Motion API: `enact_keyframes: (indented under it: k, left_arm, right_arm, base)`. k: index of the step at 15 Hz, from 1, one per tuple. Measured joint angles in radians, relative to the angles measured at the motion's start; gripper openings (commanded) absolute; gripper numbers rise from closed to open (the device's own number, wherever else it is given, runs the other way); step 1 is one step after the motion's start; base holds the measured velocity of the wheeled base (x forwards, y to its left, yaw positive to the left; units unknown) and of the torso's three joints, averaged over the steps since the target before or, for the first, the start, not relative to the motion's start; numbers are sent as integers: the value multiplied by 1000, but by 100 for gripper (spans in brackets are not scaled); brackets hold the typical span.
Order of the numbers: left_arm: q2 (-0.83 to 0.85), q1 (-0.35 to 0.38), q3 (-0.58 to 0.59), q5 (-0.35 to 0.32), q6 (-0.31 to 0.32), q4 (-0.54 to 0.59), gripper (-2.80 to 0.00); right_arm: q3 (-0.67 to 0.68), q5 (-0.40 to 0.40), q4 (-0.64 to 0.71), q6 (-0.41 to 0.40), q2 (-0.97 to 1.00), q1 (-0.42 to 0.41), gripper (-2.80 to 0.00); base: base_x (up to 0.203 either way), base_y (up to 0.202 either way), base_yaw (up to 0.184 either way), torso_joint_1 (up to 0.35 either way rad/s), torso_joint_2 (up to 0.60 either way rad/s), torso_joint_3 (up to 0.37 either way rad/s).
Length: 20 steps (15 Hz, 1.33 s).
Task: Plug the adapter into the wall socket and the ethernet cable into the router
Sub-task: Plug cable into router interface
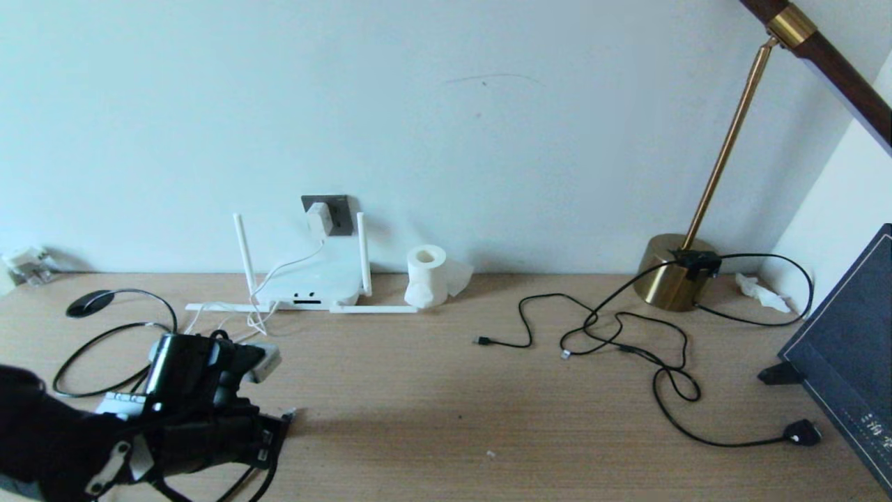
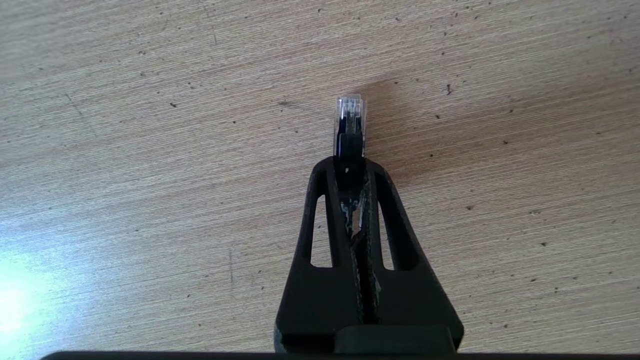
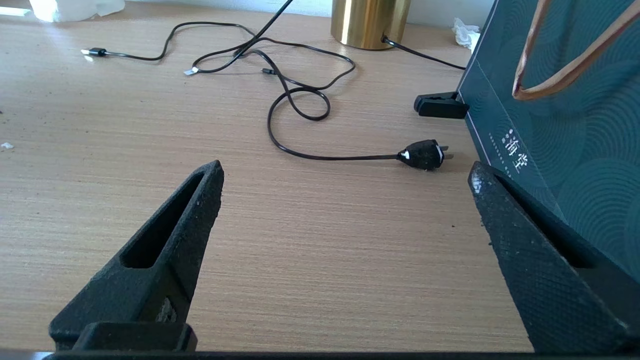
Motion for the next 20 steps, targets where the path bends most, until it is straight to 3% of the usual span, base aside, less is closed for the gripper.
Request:
enact_keyframes:
  k: [5,11,16,20]
  left_arm:
    - [-39,2,-29,-18,-21,54,-280]
    - [-158,6,-189,-73,-56,398,-280]
    - [-91,37,-163,-150,-82,349,-280]
    - [-34,67,-152,-164,-83,281,-280]
  right_arm:
    - [0,0,0,0,0,0,0]
    - [0,0,0,0,0,0,0]
    - [0,0,0,0,0,0,0]
    - [0,0,0,0,0,0,0]
  base:
    - [0,0,0,0,0,0]
    - [0,0,0,0,0,0]
    - [0,0,0,0,0,0]
    - [0,0,0,0,0,0]
